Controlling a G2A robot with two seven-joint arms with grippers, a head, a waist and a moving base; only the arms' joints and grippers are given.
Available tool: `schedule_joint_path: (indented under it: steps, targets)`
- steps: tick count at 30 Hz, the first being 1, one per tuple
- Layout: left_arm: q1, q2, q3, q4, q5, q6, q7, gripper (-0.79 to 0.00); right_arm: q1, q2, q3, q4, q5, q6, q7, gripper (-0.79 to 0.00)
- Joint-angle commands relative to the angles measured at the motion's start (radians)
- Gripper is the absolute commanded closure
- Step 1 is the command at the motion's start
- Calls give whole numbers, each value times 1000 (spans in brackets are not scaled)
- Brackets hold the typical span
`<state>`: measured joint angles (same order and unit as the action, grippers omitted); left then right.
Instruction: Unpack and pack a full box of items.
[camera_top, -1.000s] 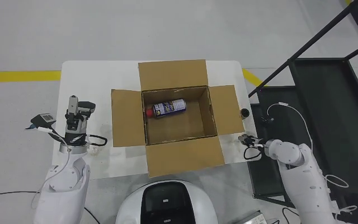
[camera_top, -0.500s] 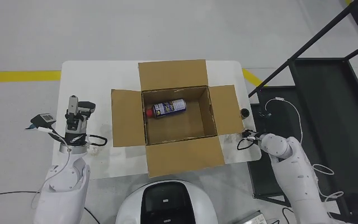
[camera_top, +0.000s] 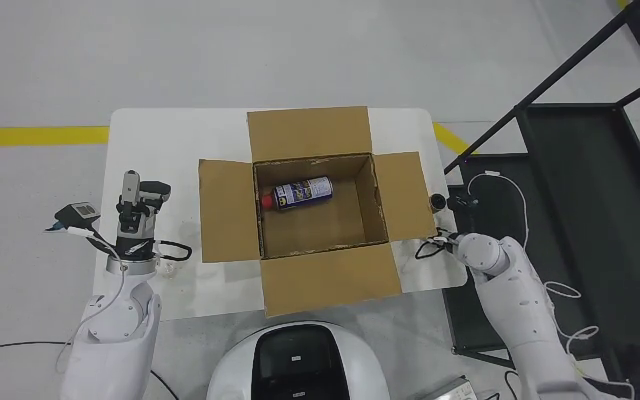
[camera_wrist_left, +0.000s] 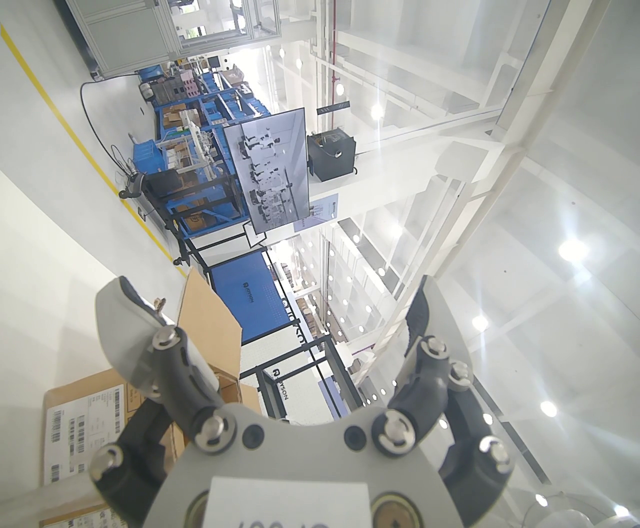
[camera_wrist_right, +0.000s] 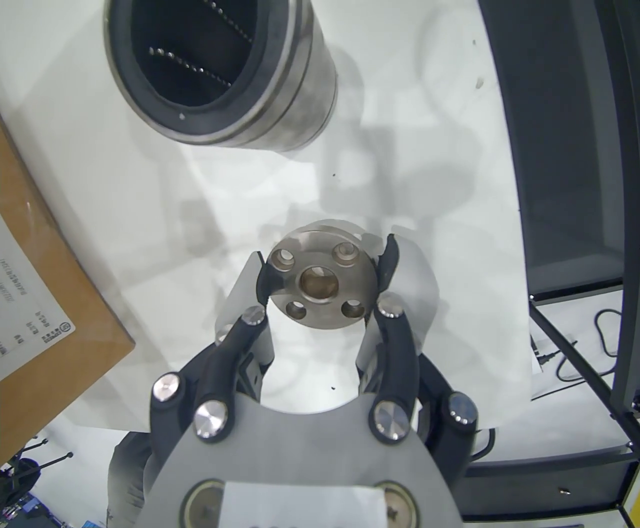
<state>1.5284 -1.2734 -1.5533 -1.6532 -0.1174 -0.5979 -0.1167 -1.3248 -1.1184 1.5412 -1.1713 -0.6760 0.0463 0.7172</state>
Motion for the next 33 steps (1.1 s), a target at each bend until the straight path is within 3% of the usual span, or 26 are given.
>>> schedule_joint_path:
  steps: [1,8,17,22,27,33]
  targets:
    - [0,0,0,0,0,0,0,-785,-1,0,-1,-1,-1,0,-2,-785]
    - [0,0,0,0,0,0,0,-785,-64,9,45,-94,6,21,-28,-785]
    - [0,0,0,0,0,0,0,-785,-258,22,180,-422,15,98,-89,-785]
    - [0,0,0,0,0,0,0,-785,-303,22,209,-583,-7,108,-132,-785]
    - [0,0,0,0,0,0,0,-785,-272,26,177,-696,-104,78,-130,-785]
    - [0,0,0,0,0,0,0,-785,-144,29,26,-778,-201,-22,5,-785]
